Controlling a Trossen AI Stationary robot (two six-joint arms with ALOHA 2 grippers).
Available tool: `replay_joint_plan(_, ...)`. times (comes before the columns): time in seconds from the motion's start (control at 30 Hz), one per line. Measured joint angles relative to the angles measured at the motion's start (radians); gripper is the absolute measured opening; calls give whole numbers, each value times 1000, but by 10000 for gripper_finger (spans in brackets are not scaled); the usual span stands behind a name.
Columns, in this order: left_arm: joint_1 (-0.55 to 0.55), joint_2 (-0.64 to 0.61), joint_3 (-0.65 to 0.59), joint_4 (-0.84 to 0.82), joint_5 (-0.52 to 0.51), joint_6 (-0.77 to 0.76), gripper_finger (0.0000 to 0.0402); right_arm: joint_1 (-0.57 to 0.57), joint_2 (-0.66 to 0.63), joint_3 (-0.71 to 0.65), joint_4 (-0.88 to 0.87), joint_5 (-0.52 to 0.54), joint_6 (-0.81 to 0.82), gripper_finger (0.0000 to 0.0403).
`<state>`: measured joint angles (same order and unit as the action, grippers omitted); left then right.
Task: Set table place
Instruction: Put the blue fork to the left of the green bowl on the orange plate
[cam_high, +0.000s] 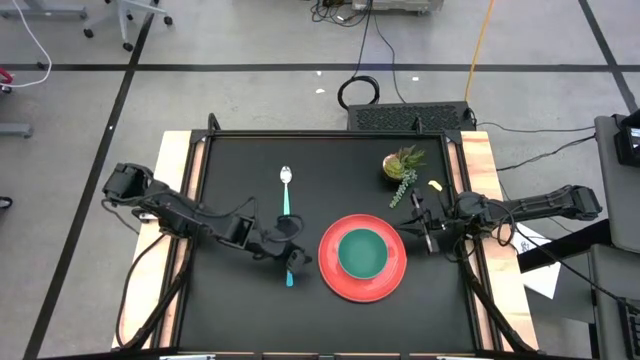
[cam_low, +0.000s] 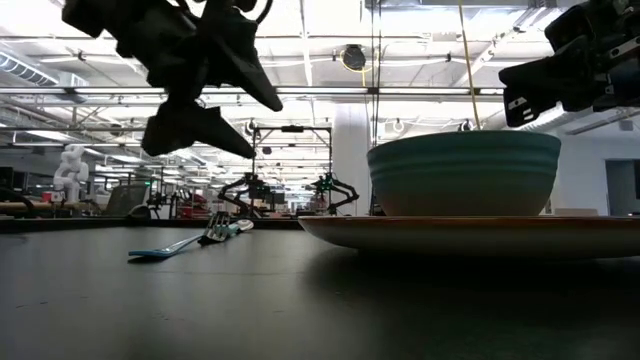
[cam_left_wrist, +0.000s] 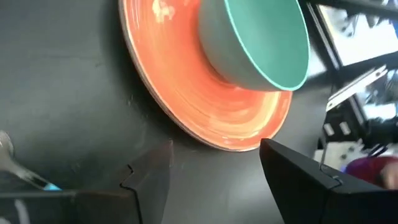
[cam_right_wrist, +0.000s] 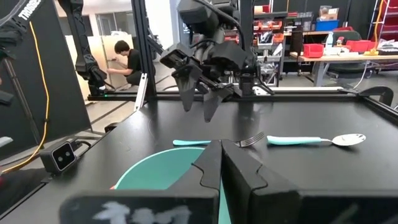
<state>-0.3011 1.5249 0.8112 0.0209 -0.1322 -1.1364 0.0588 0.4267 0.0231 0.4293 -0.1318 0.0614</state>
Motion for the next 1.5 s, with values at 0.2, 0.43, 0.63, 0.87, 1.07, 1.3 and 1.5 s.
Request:
replay_joint_plan(0.2,-50,0,0,48,-76,-103,244,0,0,0,0,0,-1,0)
replay_joint_plan(0.43,-119,0,0,50,-89,-213,244,0,0,0,-11,0,22,0)
replay_joint_plan(0.63,-152,0,0,85,-98,-121,244,0,0,0,-55,0,79,0)
replay_joint_plan(0.87,-144,2,0,260,-226,62,244,0,0,0,-68,-1,110,0)
replay_joint_plan(1.07,-94,2,0,262,-151,-13,244,0,0,0,-62,-1,118,0)
replay_joint_plan(1.3,-78,2,125,-175,-11,-180,243,0,0,0,-20,-1,136,0)
replay_joint_plan(1.5,-40,16,390,-628,33,-161,243,0,0,0,-15,-1,136,0)
